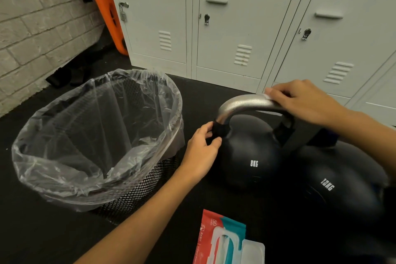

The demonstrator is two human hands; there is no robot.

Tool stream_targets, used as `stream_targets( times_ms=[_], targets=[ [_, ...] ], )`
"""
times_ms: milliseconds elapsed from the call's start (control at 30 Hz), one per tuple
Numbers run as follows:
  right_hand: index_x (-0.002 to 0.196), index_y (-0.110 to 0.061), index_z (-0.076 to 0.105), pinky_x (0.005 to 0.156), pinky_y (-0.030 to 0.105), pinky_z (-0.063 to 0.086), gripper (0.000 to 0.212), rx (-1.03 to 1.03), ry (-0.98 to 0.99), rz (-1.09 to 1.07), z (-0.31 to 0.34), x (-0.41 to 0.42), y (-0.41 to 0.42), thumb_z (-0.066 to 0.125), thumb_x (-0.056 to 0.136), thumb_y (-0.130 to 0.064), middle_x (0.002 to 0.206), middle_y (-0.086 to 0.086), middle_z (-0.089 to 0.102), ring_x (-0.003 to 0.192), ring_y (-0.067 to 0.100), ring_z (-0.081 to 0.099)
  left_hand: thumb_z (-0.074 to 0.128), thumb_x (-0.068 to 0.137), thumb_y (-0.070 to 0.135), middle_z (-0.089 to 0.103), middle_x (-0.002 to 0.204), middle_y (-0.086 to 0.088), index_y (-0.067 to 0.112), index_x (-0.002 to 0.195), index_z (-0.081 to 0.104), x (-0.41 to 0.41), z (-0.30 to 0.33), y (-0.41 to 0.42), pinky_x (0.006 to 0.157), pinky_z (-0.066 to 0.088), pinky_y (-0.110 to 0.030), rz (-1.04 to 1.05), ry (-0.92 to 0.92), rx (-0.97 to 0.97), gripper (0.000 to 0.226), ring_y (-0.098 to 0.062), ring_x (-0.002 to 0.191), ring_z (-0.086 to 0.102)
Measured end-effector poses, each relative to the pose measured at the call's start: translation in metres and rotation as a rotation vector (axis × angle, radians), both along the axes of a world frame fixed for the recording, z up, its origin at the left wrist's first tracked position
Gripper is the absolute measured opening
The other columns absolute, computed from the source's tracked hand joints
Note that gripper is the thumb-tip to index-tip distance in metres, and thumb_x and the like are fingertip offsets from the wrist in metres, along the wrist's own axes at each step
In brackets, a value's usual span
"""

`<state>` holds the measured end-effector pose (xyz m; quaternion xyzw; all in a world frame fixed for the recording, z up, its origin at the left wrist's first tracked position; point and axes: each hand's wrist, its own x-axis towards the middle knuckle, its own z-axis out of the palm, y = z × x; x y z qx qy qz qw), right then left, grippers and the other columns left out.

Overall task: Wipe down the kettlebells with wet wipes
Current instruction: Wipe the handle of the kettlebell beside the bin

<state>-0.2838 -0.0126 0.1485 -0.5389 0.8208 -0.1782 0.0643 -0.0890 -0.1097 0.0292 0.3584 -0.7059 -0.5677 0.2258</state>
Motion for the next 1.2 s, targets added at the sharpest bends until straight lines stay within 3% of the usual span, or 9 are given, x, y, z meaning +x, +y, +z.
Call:
stream_targets(
  times_ms=[167, 267, 367, 467, 600, 733, 867, 1033, 1200],
  targets=[
    [0.062, -0.007, 0.046, 0.058, 0.038, 0.03, 0.046, 0.052, 0.082, -0.01, 0.004, 0.016, -0.023, 0.042, 0.101, -0.03, 0.06, 0.016, 0.047, 0.068, 0.034, 0.045, 0.056, 0.093, 0.015, 0.049, 0.137, 0.009, 0.025, 0.138, 0.044, 0.0, -0.001, 0.0, 0.107, 0.036, -0.029, 0.018, 0.001, -0.008, 0.048, -0.001, 0.123, 0.045],
    [0.06, -0.015, 0.048, 0.057, 0.035, 0.033, 0.043, 0.079, 0.178, 0.066, 0.002, 0.035, -0.046, 0.04, 0.099, -0.031, 0.062, 0.01, 0.047, 0.071, 0.034, 0.048, 0.056, 0.093, 0.014, 0.05, 0.136, 0.009, 0.026, 0.137, 0.045, -0.001, -0.001, 0.0, 0.104, 0.036, -0.026, 0.015, 0.003, -0.011, 0.046, -0.001, 0.122, 0.046],
    [0.099, -0.012, 0.068, 0.073, 0.037, 0.043, 0.04, 0.141, 0.403, 0.167, -0.006, 0.058, -0.061, 0.036, 0.102, -0.035, 0.099, 0.019, 0.065, 0.094, 0.039, 0.06, 0.055, 0.094, 0.013, 0.051, 0.133, 0.01, 0.026, 0.135, 0.046, -0.001, 0.0, 0.0, 0.101, 0.036, -0.023, 0.015, 0.013, -0.005, 0.045, -0.001, 0.12, 0.046],
    [0.109, -0.013, 0.065, 0.075, 0.038, 0.046, 0.039, 0.176, 0.558, 0.298, -0.014, 0.068, -0.066, 0.034, 0.105, -0.036, 0.113, 0.013, 0.065, 0.101, 0.035, 0.063, 0.055, 0.094, 0.012, 0.051, 0.13, 0.011, 0.024, 0.135, 0.046, -0.001, 0.001, 0.0, 0.096, 0.035, -0.019, 0.024, 0.022, -0.008, 0.044, 0.0, 0.118, 0.047],
    [0.112, -0.02, 0.07, 0.081, 0.039, 0.049, 0.036, 0.178, 0.348, 0.237, -0.01, 0.061, -0.065, 0.042, 0.102, -0.04, 0.107, 0.009, 0.066, 0.101, 0.032, 0.062, 0.056, 0.093, 0.01, 0.053, 0.13, 0.009, 0.024, 0.132, 0.049, -0.002, 0.0, 0.001, 0.096, 0.035, -0.019, 0.039, 0.038, -0.007, 0.042, 0.0, 0.115, 0.049],
    [0.084, -0.008, 0.068, 0.071, 0.036, 0.043, 0.045, 0.196, 0.095, 0.117, 0.004, 0.036, -0.057, 0.042, 0.101, -0.041, 0.077, 0.011, 0.061, 0.084, 0.032, 0.057, 0.056, 0.092, 0.011, 0.053, 0.13, 0.01, 0.025, 0.131, 0.049, -0.002, 0.0, 0.001, 0.094, 0.035, -0.017, 0.041, 0.027, -0.003, 0.042, 0.002, 0.114, 0.049],
    [0.103, -0.016, 0.07, 0.093, 0.033, 0.039, 0.042, 0.252, -0.101, 0.078, 0.014, 0.009, -0.037, 0.039, 0.103, -0.045, 0.112, 0.004, 0.065, 0.105, 0.023, 0.056, 0.057, 0.093, 0.013, 0.052, 0.132, 0.01, 0.026, 0.134, 0.047, -0.001, -0.001, 0.0, 0.096, 0.035, -0.018, 0.035, 0.021, 0.001, 0.044, 0.001, 0.118, 0.048],
    [0.092, -0.013, 0.068, 0.091, 0.029, 0.032, 0.041, 0.35, -0.22, 0.05, 0.025, -0.012, -0.013, 0.038, 0.105, -0.037, 0.101, 0.003, 0.065, 0.103, 0.023, 0.057, 0.058, 0.092, 0.016, 0.049, 0.135, 0.011, 0.027, 0.135, 0.045, -0.001, -0.003, -0.001, 0.098, 0.033, -0.02, -0.005, -0.004, -0.033, 0.046, 0.0, 0.122, 0.045],
    [0.097, -0.008, 0.067, 0.103, 0.037, 0.038, 0.045, 0.504, -0.008, 0.117, 0.035, 0.005, -0.045, 0.032, 0.107, -0.035, 0.119, 0.014, 0.064, 0.11, 0.027, 0.056, 0.058, 0.092, 0.014, 0.049, 0.133, 0.009, 0.026, 0.13, 0.047, -0.003, -0.002, -0.003, 0.095, 0.034, -0.02, 0.001, -0.002, -0.025, 0.041, -0.002, 0.12, 0.046]
  ],
)
